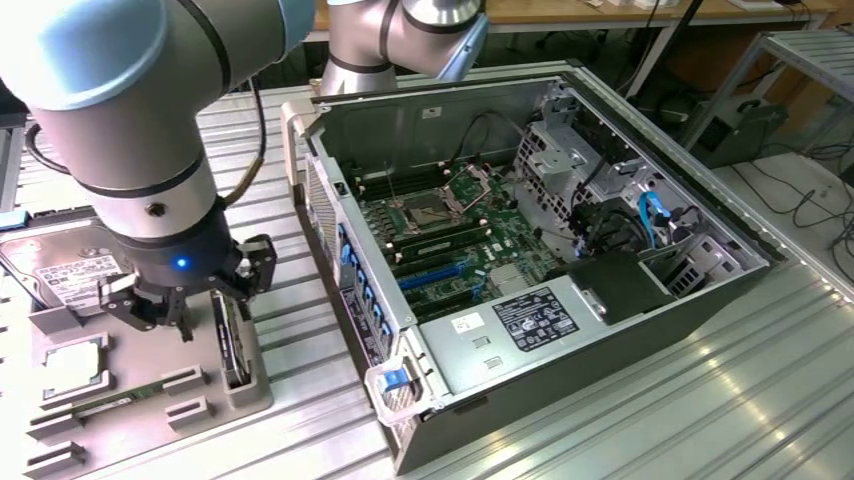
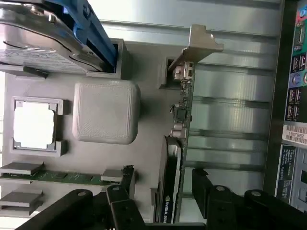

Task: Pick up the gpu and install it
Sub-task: 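Pick up the gpu and move the gpu toward the slot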

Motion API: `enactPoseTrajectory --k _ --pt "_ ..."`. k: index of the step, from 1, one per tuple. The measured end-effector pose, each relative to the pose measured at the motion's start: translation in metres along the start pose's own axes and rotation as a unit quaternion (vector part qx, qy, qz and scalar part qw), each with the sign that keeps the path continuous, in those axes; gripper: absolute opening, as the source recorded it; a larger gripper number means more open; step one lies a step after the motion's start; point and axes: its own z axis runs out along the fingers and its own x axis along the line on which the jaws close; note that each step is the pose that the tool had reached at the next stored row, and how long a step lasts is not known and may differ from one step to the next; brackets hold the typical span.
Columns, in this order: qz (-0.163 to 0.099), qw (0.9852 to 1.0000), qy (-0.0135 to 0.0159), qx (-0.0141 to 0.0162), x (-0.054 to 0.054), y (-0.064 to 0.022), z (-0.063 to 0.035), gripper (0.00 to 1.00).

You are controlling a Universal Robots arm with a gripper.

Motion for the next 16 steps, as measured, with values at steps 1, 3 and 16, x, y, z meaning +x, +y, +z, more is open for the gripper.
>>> enactPoseTrajectory --k 1,3,16 --pt "0.019 0.9998 -0.0002 0.0004 -0.0002 0.0068 0.0182 0.60" --pt "0.037 0.9993 -0.0003 0.0015 -0.0014 0.0066 0.0202 0.60" --pt "0.055 0.9985 -0.0006 0.0022 -0.0087 0.0059 0.0252 0.27"
